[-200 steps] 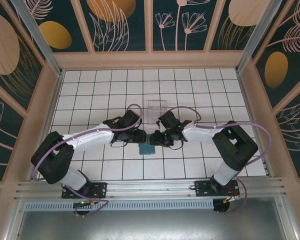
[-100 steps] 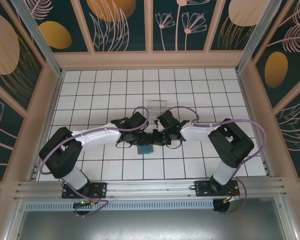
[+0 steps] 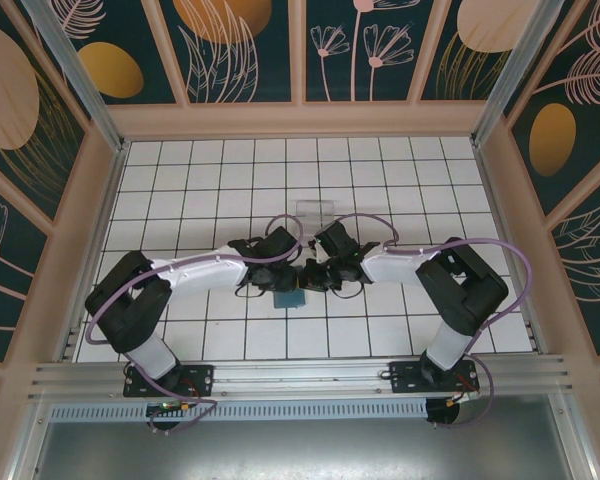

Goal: Take the credit cards out of the card holder

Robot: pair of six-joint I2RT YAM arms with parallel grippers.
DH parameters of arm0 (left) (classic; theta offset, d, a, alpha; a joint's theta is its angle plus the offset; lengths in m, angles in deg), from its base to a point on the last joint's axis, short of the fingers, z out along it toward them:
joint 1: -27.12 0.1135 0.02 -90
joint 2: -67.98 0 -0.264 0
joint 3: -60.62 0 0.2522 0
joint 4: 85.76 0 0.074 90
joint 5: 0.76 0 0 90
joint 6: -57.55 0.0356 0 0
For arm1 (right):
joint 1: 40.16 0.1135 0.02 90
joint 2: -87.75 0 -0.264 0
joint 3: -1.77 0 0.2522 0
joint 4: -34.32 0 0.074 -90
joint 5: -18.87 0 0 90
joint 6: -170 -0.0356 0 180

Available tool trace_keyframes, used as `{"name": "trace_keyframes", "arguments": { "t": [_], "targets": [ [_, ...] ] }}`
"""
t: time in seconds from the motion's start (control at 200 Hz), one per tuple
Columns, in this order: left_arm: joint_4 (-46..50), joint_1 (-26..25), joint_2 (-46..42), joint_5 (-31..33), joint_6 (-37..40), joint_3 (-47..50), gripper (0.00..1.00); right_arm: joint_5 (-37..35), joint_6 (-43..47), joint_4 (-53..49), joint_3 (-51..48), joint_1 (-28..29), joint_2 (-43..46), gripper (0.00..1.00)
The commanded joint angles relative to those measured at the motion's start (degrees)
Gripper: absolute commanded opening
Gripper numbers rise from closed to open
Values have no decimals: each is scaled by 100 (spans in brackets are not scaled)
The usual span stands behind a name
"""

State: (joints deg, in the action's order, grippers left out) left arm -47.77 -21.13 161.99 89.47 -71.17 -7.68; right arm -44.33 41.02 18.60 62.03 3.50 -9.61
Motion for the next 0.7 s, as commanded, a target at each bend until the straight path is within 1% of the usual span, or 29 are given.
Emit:
{"name": "trace_keyframes", "arguments": {
  "t": [0.0, 0.095, 0.15, 0.24, 0.34, 0.39, 0.445, 0.55, 0.616, 0.696],
  "targets": [
    [90, -14, -535, 203, 602, -43, 44, 229, 549, -441, 102, -99, 4, 7],
    [-237, -4, -997, -16, 1223, 195, 47, 495, 1211, -908, 181, -274, 33, 7],
    [-432, -17, -1172, -198, 1648, 339, 44, 647, 1600, -1175, 177, -418, 54, 7],
    [-811, -15, -1348, -737, 2413, 604, 39, 916, 2145, -1569, 175, -662, 100, 7],
    [-1363, -12, -1490, -1266, 3059, 1003, 42, 1099, 2646, -1967, 235, -820, 69, 8],
    [-1629, -14, -1558, -1343, 3342, 1188, 42, 1160, 2814, -2074, 241, -866, 47, 7],
    [-1883, -18, -1616, -1309, 3541, 1301, 40, 1236, 2920, -2148, 250, -895, 12, 7],
    [-2343, -10, -1613, -1487, 3880, 1476, 41, 1333, 2994, -2142, 241, -895, -36, 8],
    [-2503, -17, -1510, -1590, 4048, 1499, 41, 1401, 3028, -2148, 254, -895, -73, 8],
    [-2466, -16, -1288, -1699, 4275, 1402, 42, 1406, 3037, -2154, 267, -899, -83, 8]
  ]
}}
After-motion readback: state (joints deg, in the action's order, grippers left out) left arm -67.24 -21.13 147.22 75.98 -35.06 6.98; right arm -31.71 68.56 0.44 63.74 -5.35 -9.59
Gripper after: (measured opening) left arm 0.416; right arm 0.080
